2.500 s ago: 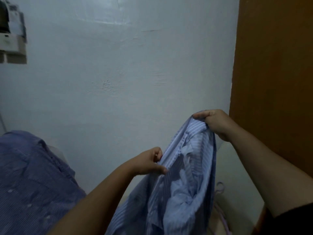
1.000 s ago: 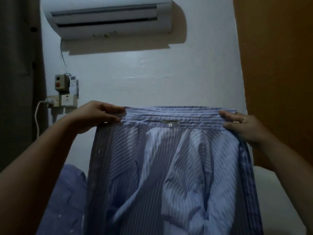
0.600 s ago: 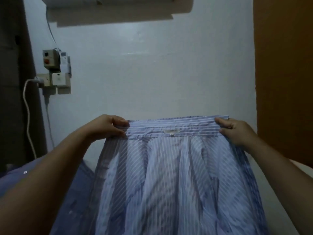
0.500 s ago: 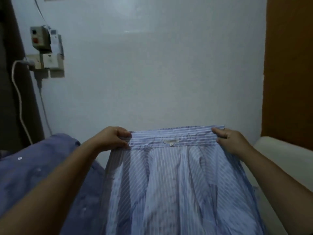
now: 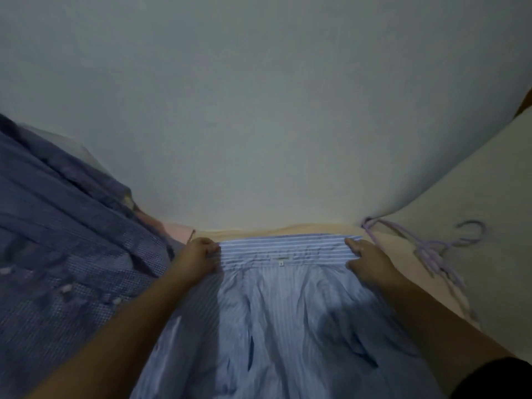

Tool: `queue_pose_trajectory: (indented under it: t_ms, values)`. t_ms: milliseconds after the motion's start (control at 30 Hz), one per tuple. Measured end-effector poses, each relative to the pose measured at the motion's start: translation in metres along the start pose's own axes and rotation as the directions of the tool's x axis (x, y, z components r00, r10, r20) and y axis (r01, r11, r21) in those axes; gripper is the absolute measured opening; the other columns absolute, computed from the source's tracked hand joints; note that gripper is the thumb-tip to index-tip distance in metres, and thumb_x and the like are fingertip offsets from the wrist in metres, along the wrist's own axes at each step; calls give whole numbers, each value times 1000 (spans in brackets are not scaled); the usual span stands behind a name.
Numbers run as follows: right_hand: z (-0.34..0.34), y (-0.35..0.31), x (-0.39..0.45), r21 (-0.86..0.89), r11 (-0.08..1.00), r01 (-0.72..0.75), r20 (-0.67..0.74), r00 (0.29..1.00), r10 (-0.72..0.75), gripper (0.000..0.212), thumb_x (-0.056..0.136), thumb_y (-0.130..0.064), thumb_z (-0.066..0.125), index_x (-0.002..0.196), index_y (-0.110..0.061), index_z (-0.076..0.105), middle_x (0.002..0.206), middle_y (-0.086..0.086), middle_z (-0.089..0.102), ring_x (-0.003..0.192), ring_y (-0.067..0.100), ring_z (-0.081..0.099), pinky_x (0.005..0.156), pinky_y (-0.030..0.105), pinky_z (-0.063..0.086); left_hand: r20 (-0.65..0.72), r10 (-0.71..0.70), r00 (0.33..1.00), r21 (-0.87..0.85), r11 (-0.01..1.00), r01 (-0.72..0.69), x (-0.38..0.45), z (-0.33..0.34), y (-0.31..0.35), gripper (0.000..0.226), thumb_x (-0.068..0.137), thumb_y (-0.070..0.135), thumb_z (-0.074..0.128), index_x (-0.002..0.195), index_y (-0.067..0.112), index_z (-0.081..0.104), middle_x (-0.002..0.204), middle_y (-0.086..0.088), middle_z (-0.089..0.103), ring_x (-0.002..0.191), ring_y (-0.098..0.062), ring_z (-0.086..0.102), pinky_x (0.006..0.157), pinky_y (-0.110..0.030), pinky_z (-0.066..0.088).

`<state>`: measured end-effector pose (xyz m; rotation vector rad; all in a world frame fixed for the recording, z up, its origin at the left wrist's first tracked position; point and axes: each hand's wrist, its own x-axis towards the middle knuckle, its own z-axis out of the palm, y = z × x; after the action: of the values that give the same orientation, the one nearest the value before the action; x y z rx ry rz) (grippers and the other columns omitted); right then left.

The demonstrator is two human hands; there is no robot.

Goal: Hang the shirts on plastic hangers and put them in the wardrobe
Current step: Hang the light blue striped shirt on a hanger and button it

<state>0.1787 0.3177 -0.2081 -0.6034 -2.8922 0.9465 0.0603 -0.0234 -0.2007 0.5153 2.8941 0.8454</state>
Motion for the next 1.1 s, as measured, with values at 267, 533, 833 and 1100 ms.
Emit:
queue_pose_trajectory:
  t_ms: [267, 533, 833, 1100]
  values:
    - [63, 48, 42, -209, 978, -14, 114, 993, 39, 55, 90, -14, 54, 142, -8, 38, 151, 13, 28, 137, 23, 32, 105, 23, 25, 90, -248, 965, 143, 962, 234, 28, 78, -67, 48, 96, 26, 33, 95, -18, 52, 82, 25, 51, 68, 8, 50, 62, -11, 31]
    - [35, 70, -9, -376, 920, -107, -419, 906, -66, 35, 73, -32, 43, 84, -15, 72, 100, 14, 68, 82, 38, 64, 66, 43, 50, -60, 13, 998, 356, 934, 9, -21, 107, 32, 65, 79, 71, 38, 129, 35, 58, 147, 3, 44, 139, -26, 30, 106, -47, 20]
    - [7, 127, -53, -325, 836, -442, -410, 863, 297, 98, 49, -41, 82, 125, 10, 49, 124, 36, 51, 112, 50, 52, 90, 53, 46, 301, -60, 952, 304, 952, -36, -73, 208, 105, 126, 35, 100, -12, 149, 46, -7, 159, 7, -19, 145, -29, -20, 112, -62, -8]
    - [17, 131, -46, -293, 824, -485, -503, 811, 299, 85, 79, -31, 67, 142, 6, 25, 142, 27, 34, 127, 43, 37, 103, 49, 32, 289, -36, 957, 345, 936, -69, -73, 212, 102, 129, 31, 98, -21, 148, 44, -12, 158, 4, -21, 145, -31, -20, 111, -63, -8]
